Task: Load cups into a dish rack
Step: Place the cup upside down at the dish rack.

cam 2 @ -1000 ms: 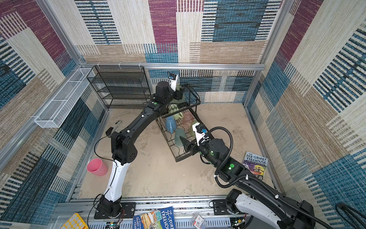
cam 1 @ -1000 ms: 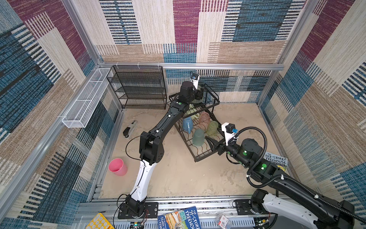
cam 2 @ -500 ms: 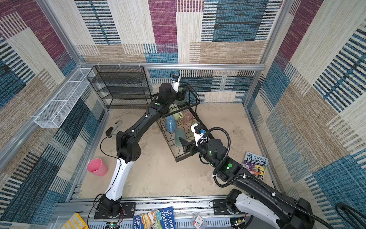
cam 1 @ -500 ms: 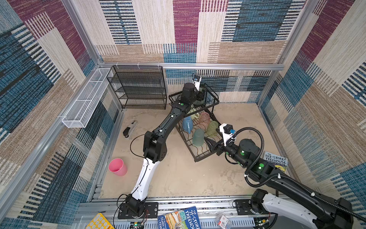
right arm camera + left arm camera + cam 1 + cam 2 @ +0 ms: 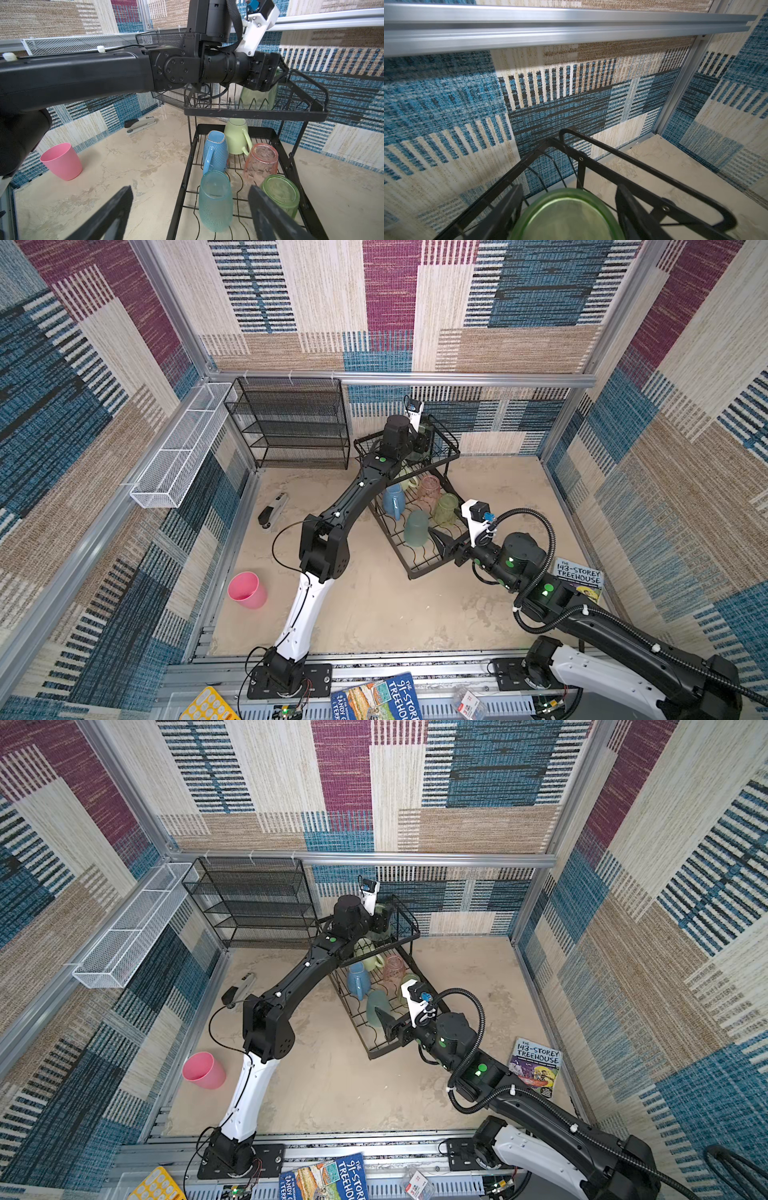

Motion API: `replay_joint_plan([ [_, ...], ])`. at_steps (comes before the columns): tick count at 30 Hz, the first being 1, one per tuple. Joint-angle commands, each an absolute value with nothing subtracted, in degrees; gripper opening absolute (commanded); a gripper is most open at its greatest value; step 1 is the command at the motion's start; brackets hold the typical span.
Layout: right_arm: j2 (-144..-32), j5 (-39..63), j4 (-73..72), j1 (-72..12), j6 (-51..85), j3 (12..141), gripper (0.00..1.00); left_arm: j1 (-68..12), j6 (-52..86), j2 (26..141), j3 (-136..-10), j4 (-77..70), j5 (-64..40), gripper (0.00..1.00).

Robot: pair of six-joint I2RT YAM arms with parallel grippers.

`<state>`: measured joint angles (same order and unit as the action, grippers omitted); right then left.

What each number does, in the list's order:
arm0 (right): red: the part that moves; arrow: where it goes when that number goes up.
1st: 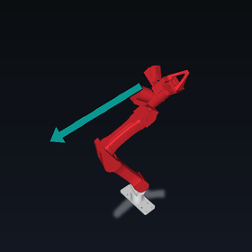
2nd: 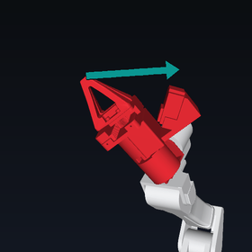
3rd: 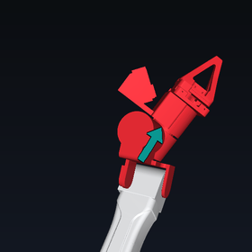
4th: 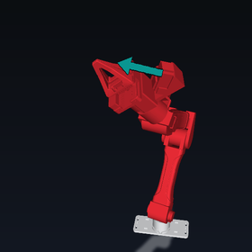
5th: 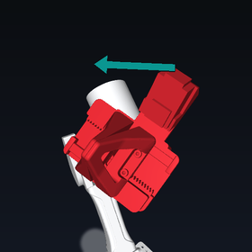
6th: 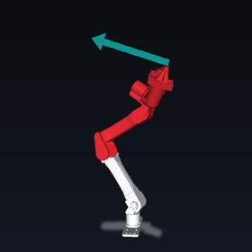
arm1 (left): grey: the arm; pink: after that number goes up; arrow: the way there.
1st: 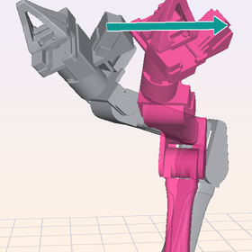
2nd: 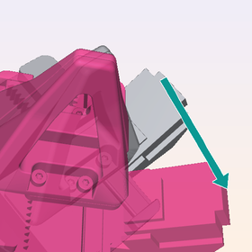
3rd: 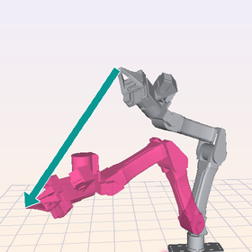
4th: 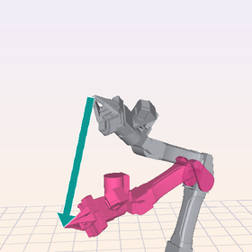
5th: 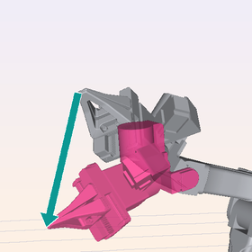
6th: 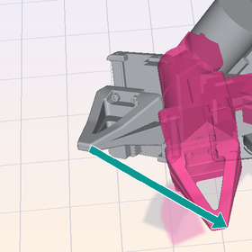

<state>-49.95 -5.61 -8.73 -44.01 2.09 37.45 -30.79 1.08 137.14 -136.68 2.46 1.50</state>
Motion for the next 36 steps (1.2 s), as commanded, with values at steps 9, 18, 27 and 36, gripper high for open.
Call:
replay_joint_plan([
  [9, -49.6, -5.6, -10.9, -44.0, 2.0, 37.5, 0.93, -30.8, -2.8, 132.3, -133.1, 0.7, 3.4, 0.74],
  [18, -49.7, -6.1, -10.9, -44.0, 2.0, 37.5, 0.93, -30.8, -2.0, 133.5, -132.0, -1.4, 3.7, 0.69],
  [27, -50.0, -6.4, -11.4, -44.0, 2.1, 37.2, 0.94, -30.7, -2.1, 131.0, -129.7, -3.4, 2.6, 0.71],
  [36, -49.8, -6.0, -11.3, -44.0, 2.1, 37.5, 0.94, -31.2, -1.5, 127.2, -125.1, -5.6, 1.4, 0.73],
])
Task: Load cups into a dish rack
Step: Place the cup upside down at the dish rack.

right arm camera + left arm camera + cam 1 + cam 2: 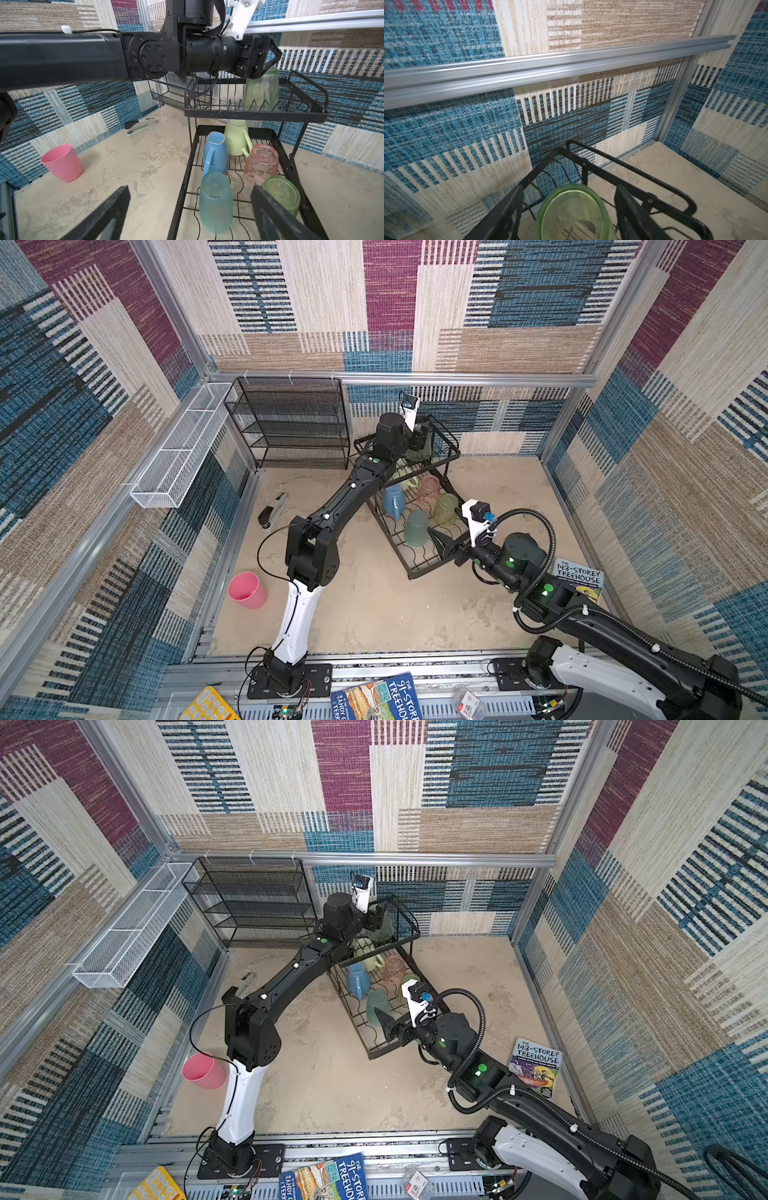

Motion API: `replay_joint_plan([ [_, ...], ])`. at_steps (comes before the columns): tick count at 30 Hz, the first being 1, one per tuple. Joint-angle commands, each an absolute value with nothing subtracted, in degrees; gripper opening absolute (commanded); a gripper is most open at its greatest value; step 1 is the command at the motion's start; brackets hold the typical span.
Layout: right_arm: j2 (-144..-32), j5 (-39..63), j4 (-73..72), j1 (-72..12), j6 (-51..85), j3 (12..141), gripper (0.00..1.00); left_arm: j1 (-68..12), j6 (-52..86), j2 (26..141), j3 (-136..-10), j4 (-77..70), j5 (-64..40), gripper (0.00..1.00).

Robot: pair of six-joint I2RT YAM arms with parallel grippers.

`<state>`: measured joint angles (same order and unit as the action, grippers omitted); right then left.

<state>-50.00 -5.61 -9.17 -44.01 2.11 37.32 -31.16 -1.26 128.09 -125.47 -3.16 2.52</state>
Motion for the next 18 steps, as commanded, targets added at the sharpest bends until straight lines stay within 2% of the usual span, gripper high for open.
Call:
replay_joint_plan([
  [1, -49.7, -6.0, -11.3, -44.0, 2.2, 37.5, 0.94, -31.2, -1.5, 127.0, -125.0, -5.6, 1.3, 0.74],
  [8, -49.2, -6.0, -11.3, -44.0, 2.5, 37.6, 0.95, -31.4, -1.5, 124.5, -124.9, -4.2, 1.1, 0.77],
  [18, -50.4, -7.4, -9.6, -44.0, 4.0, 39.6, 0.95, -31.4, 0.3, 114.7, -119.1, 1.5, 2.9, 0.78],
])
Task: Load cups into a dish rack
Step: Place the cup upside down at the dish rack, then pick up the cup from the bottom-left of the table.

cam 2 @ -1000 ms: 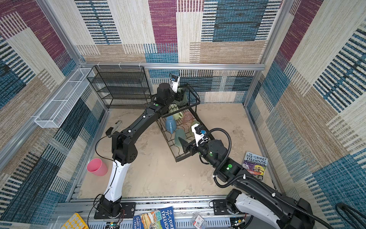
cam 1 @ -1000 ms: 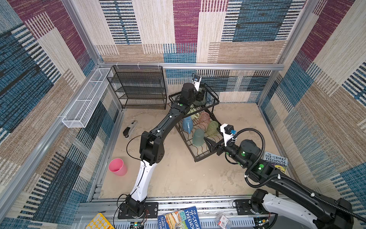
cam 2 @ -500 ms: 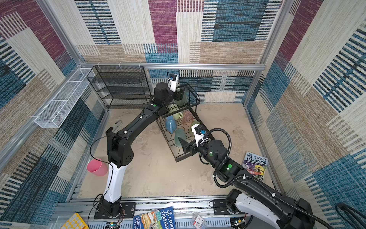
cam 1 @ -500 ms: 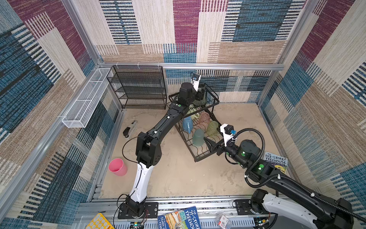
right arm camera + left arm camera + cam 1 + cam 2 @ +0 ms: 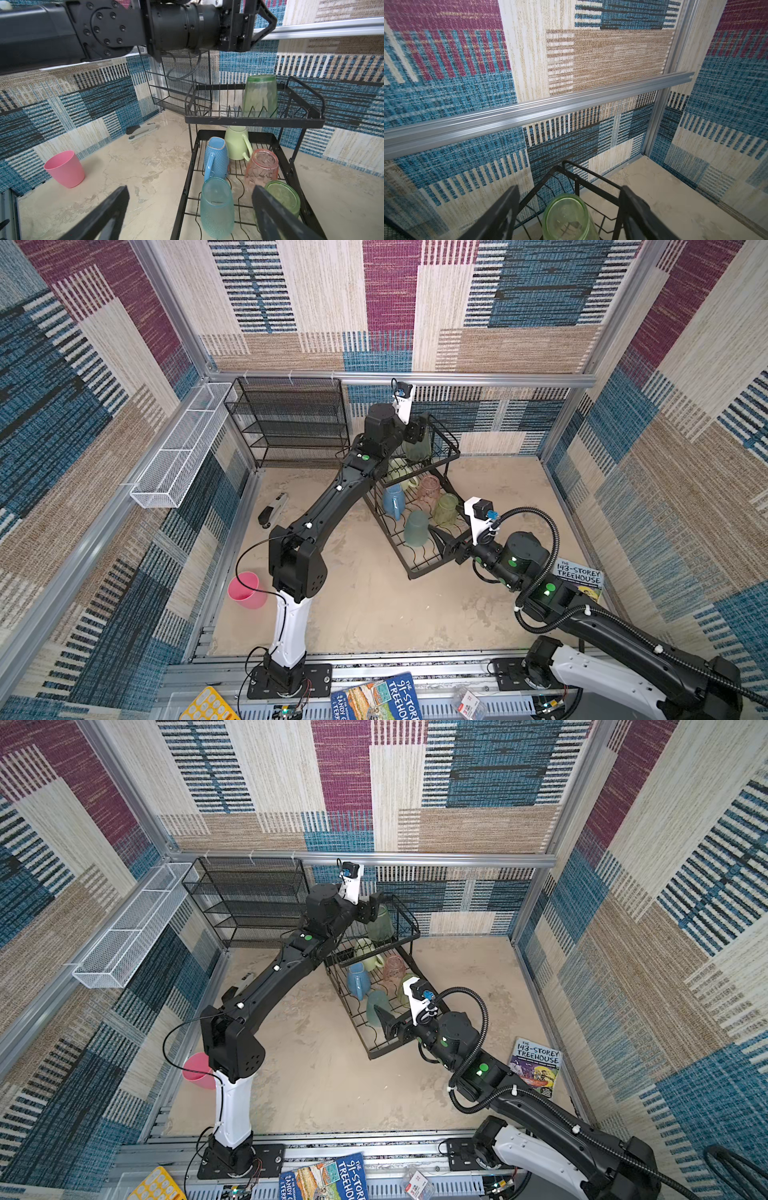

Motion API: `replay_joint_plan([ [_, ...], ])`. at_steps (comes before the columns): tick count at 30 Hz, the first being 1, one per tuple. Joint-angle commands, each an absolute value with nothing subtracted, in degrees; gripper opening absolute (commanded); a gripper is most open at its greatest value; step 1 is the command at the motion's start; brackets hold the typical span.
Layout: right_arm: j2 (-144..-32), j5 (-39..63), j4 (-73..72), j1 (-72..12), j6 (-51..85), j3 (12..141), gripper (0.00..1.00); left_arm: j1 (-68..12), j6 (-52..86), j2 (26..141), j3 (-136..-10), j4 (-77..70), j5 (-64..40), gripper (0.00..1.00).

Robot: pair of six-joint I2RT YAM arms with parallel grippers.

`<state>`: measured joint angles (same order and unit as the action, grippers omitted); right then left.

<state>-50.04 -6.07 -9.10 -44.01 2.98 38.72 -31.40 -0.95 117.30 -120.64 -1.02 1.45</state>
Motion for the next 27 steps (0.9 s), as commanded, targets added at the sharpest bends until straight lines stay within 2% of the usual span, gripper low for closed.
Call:
replay_joint_plan([
  [1, -50.6, -7.6, -9.3, -44.0, 4.1, 39.8, 0.95, -31.4, 0.8, 113.3, -118.2, 2.9, 3.8, 0.78],
  [7, -53.5, -7.4, -4.4, -44.0, 3.9, 43.6, 0.94, -31.6, 3.3, 103.2, -110.2, 12.1, 8.4, 0.78],
  [18, -54.4, -5.5, -6.1, -45.9, 3.6, 44.3, 0.92, -31.7, 6.5, 80.3, -92.3, 28.5, 18.5, 0.77],
  [27, -55.7, -8.7, -6.7, -53.4, 1.9, 44.2, 0.92, -31.3, 15.8, 70.2, -90.0, 54.5, 27.6, 0.77],
])
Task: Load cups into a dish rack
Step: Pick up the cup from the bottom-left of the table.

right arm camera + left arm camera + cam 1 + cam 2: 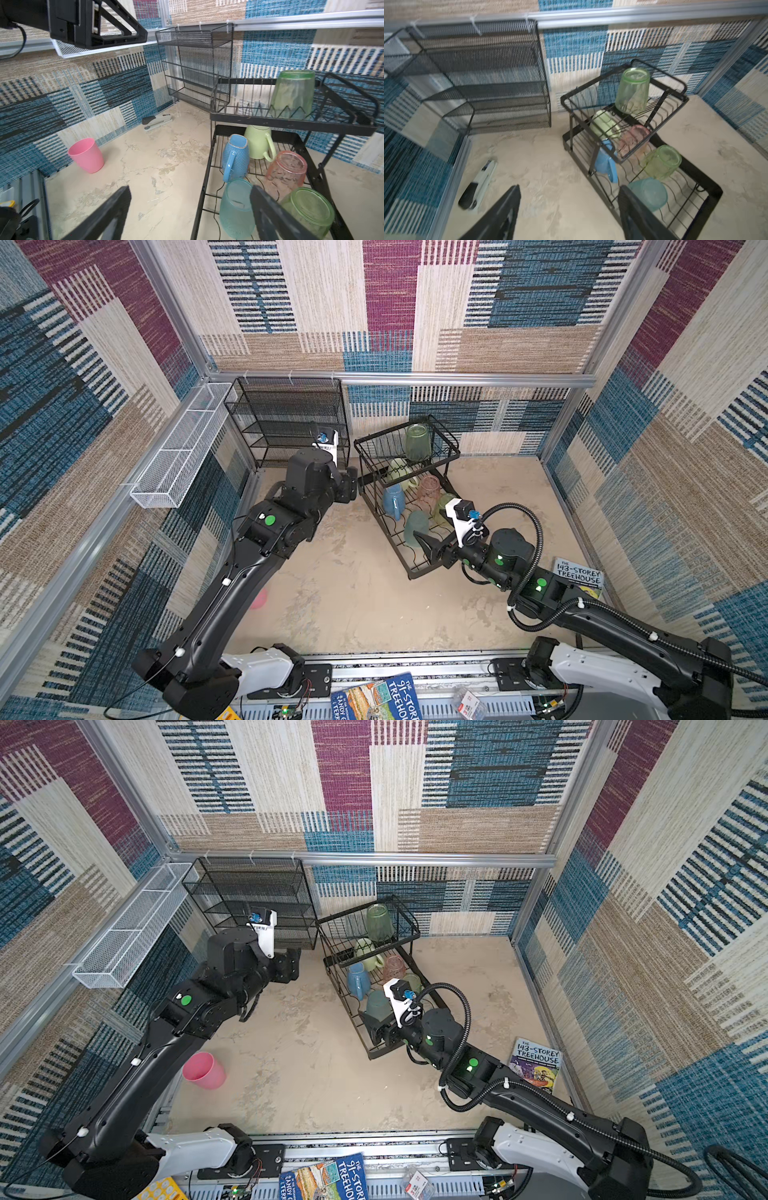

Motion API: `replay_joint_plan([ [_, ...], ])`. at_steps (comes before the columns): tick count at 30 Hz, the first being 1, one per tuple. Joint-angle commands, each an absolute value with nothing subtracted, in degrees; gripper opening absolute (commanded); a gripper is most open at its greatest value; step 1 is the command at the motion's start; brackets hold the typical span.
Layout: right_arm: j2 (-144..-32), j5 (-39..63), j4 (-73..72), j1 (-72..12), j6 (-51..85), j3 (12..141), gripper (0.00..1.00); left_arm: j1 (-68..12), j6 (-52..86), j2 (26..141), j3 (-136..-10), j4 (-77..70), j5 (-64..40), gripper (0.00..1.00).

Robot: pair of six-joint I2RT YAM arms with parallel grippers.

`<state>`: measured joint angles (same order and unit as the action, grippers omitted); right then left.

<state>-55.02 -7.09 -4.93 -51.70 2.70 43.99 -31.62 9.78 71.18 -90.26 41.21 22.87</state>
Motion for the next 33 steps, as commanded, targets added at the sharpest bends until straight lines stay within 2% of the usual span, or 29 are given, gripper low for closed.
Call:
replay_joint_plan([
  [1, -56.2, -8.8, -7.2, -54.1, 2.0, 44.0, 0.92, -31.0, 17.7, 69.6, -89.6, 57.0, 28.0, 0.77],
  [11, -59.0, -6.4, -9.8, -56.3, 2.4, 42.7, 0.92, -20.3, 34.0, 67.6, -77.8, 72.1, 22.6, 0.71],
  [18, -58.9, -4.3, -10.0, -56.5, 4.4, 41.8, 0.92, -10.1, 37.2, 69.2, -67.7, 67.6, 17.7, 0.73],
  [27, -57.3, -3.0, -8.2, -57.2, 5.1, 41.5, 0.92, -1.5, 40.5, 68.5, -63.7, 61.8, 16.1, 0.73],
  [29, -57.6, -2.2, -8.6, -58.5, 4.0, 41.6, 0.91, 1.3, 39.9, 69.1, -63.2, 60.0, 13.7, 0.72],
  [33, -59.6, -3.3, -9.8, -62.2, 2.2, 43.0, 0.91, 3.5, 38.5, 70.7, -63.5, 59.2, 15.9, 0.71],
])
